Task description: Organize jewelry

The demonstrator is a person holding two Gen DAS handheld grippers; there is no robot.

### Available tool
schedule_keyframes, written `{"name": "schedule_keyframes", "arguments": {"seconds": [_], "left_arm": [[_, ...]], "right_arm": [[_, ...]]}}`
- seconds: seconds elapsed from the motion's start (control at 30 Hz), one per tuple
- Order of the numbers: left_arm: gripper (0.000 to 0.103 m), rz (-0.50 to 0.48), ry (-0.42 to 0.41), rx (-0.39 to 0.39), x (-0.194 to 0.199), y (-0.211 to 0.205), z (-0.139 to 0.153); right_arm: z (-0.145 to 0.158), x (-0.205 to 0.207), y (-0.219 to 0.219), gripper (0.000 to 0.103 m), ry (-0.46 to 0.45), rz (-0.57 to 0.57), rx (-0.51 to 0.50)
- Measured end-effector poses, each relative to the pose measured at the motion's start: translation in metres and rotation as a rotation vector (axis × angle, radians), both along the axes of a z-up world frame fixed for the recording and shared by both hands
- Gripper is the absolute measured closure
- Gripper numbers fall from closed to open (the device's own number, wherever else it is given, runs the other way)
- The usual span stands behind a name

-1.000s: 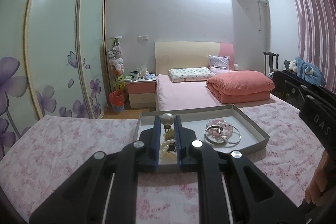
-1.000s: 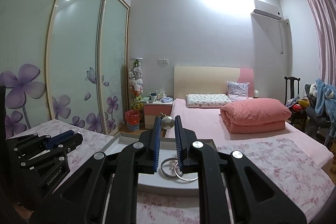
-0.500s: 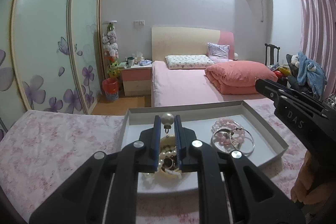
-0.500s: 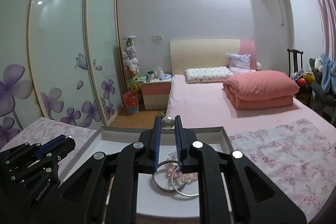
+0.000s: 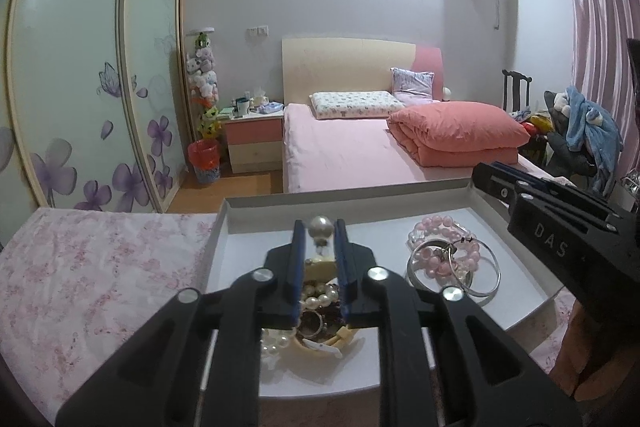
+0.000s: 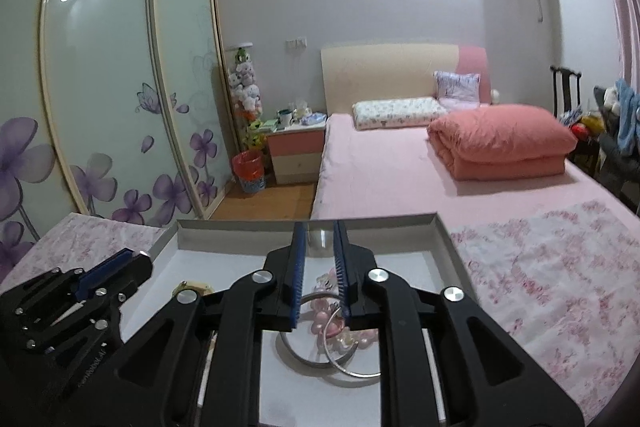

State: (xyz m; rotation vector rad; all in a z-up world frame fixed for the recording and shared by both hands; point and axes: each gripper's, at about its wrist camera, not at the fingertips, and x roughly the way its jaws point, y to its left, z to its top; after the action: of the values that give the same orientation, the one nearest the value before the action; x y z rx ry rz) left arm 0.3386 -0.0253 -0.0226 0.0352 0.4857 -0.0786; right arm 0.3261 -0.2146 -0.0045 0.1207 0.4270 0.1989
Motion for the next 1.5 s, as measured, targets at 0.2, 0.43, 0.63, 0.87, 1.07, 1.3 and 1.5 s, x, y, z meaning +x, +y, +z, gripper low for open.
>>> {"name": "schedule_keyframes", "arguments": {"seconds": [0.2, 0.43, 0.63, 0.87, 1.07, 1.3, 1.5], "left_arm": [[0.072, 0.009, -0.001, -0.031, -0.001, 0.011, 0.004], [0.068, 0.03, -0.014, -0.088, -0.016, 0.032, 0.02], [0.057, 0.034, -0.029, -0.097, -0.046, 0.043, 0.031], [0.023, 0.064, -0.058, -0.08, -0.092, 0.05, 0.038], [0.006, 0.086, -0.082, -0.045, -0.138, 0.055, 0.038], [0.004, 0.104, -0.111, 0.011, -0.178, 0.055, 0.035], [0.004, 0.107, -0.154, 0.064, -0.205, 0.047, 0.029]], "right_arm": [[0.004, -0.008, -0.011, 0.07, -0.016, -0.022, 0.022], [0.015, -0.023, -0.019, 0.07, -0.04, -0.032, 0.034], [0.022, -0.049, -0.018, 0.064, -0.057, -0.003, 0.028], [0.026, -0.093, -0.023, 0.032, -0.079, 0.014, 0.024], [0.028, -0.131, -0.031, 0.008, -0.095, -0.001, 0.019], [0.024, -0.168, -0.031, 0.006, -0.088, -0.001, -0.019], [0.01, -0.19, -0.032, 0.006, -0.092, -0.024, -0.056]]}}
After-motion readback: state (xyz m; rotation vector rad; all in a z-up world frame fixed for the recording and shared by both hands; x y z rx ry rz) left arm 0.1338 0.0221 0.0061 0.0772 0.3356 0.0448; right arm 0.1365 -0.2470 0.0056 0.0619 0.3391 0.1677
